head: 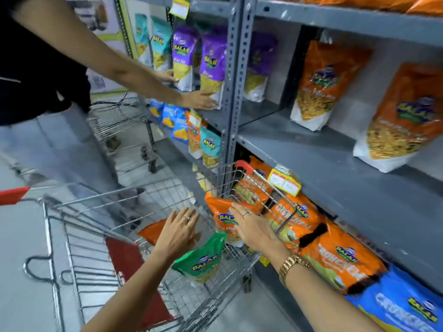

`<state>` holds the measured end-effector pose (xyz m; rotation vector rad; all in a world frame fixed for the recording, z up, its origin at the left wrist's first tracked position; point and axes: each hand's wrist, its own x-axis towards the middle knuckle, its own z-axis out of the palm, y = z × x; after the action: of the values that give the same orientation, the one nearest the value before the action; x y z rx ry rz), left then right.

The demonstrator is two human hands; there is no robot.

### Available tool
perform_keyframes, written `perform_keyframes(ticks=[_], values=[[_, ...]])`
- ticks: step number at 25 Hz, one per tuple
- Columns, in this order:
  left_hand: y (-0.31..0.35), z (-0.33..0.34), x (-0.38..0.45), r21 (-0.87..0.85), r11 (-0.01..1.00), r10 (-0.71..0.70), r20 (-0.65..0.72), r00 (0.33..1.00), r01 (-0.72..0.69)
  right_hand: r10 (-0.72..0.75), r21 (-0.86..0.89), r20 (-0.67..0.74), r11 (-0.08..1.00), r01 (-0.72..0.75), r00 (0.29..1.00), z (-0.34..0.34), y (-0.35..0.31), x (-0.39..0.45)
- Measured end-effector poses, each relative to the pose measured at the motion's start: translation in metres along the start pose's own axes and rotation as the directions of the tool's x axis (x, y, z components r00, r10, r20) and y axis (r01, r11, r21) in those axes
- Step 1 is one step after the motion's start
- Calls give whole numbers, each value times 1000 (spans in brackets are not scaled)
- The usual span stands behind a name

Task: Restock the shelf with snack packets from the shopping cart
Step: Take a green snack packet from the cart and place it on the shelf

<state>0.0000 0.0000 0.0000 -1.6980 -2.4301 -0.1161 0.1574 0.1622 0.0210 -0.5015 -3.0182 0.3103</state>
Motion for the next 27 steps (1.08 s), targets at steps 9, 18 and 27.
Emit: perform_keyframes(ticks=[9, 18, 27], values=[[-4, 53, -22, 92, 975, -215, 603, 768, 201, 90, -236, 306, 972, -16, 948, 68, -14, 33], [-27, 45, -17, -506, 599, -385, 497, 778, 620, 281, 135, 136, 945, -298, 950, 56, -2, 32], [-21, -71, 68, -916, -259, -361, 385, 849, 306, 542, 668, -389, 723, -178, 745, -56, -1, 20]])
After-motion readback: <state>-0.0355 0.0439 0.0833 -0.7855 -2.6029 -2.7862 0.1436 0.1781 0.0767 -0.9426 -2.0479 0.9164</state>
